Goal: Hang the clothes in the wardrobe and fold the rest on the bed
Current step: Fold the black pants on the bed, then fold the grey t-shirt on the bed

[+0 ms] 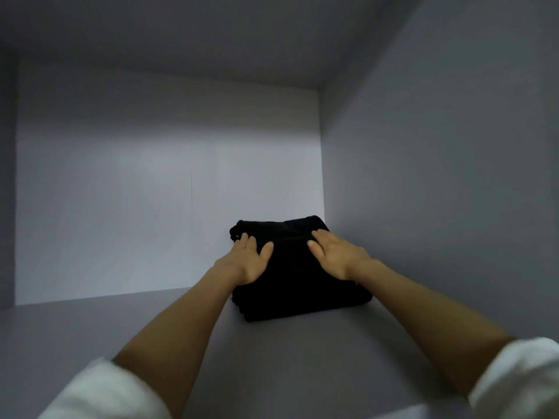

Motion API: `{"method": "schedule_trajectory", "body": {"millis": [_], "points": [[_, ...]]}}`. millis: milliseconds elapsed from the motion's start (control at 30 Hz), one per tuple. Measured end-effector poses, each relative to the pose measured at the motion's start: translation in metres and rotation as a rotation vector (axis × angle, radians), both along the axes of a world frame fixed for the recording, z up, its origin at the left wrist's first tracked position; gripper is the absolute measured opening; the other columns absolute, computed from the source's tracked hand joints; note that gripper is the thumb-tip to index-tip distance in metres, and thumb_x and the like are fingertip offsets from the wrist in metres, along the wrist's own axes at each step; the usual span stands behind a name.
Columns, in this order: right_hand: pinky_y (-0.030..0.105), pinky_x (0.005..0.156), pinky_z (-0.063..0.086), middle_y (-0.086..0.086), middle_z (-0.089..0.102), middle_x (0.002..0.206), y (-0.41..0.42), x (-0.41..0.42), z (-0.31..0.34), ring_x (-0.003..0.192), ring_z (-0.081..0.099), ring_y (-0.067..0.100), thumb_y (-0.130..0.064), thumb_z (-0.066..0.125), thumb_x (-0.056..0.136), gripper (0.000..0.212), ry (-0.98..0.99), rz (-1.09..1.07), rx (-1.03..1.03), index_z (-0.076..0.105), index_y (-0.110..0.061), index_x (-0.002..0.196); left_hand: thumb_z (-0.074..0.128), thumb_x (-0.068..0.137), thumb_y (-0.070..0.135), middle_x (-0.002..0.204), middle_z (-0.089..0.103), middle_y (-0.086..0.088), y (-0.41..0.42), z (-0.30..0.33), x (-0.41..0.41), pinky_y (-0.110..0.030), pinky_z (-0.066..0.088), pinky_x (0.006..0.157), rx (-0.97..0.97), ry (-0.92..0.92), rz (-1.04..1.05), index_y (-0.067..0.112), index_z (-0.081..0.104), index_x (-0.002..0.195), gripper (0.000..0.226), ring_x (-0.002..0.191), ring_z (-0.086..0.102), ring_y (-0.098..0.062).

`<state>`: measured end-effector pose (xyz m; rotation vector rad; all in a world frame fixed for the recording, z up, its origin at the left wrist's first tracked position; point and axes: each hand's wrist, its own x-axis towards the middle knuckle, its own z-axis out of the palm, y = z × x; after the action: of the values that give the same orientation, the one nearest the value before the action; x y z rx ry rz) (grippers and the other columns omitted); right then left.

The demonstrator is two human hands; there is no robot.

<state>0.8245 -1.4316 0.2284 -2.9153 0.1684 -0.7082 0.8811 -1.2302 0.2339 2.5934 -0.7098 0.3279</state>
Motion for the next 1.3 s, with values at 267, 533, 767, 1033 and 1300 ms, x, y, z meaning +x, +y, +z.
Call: {"method": "schedule_trajectory", "body": {"millis": [267, 533, 767, 1033, 1300], "points": [[0.045, 0.111, 0.028, 0.008, 0.024, 0.155, 0.039, -0.079, -0.027, 0.138, 0.027, 0.031, -0.035, 0.028, 0.101, 0.054, -0.149, -0.141, 0.093, 0.017, -0.013, 0.15, 0.036, 0.097, 0.044, 0.157, 0.01, -0.009, 0.033, -0.019, -0.063, -0.055, 0.019, 0.112, 0.117, -0.138, 0.175, 0.013, 0.024, 0.146, 0.059, 0.142, 0.014, -0.034], [0.03, 0.083, 0.041, 0.007, 0.063, 0.119, 0.092, -0.223, -0.072, 0.106, 0.057, 0.027, -0.016, 0.041, 0.094, 0.031, -0.683, -0.276, 0.261, 0.06, -0.014, 0.119, 0.044, 0.095, 0.035, 0.156, 0.018, -0.009, 0.01, -0.048, -0.199, -0.053, 0.017, 0.113, -0.168, -0.379, -0.265, 0.017, 0.03, 0.146, 0.056, 0.143, 0.016, -0.028], [0.039, 0.088, 0.047, 0.009, 0.062, 0.114, 0.104, -0.416, -0.163, 0.105, 0.057, 0.028, -0.015, 0.041, 0.089, 0.035, -0.743, -0.524, 0.027, 0.06, -0.006, 0.117, 0.057, 0.086, 0.017, 0.142, 0.044, -0.019, -0.01, -0.147, -0.331, -0.057, 0.032, 0.105, -0.595, -0.473, -0.632, 0.007, 0.051, 0.133, 0.049, 0.13, 0.041, -0.04], [0.042, 0.087, 0.048, 0.015, 0.062, 0.112, 0.156, -0.697, -0.295, 0.103, 0.058, 0.035, -0.005, 0.052, 0.088, 0.027, -0.483, -1.077, 0.137, 0.062, -0.002, 0.113, 0.057, 0.09, 0.019, 0.15, 0.033, -0.013, -0.047, -0.297, -0.57, -0.053, 0.022, 0.111, -0.246, -0.066, -1.147, 0.011, 0.04, 0.142, 0.055, 0.139, 0.03, -0.032], [0.037, 0.104, 0.034, 0.007, 0.046, 0.14, 0.275, -0.936, -0.37, 0.129, 0.041, 0.025, -0.024, 0.043, 0.099, 0.043, -0.276, -1.704, 0.346, 0.039, -0.014, 0.14, 0.041, 0.097, 0.038, 0.159, 0.004, -0.003, -0.017, -0.38, -0.831, -0.049, 0.011, 0.116, 0.179, 0.155, -1.644, 0.022, 0.012, 0.151, 0.063, 0.146, 0.002, -0.023]]}}
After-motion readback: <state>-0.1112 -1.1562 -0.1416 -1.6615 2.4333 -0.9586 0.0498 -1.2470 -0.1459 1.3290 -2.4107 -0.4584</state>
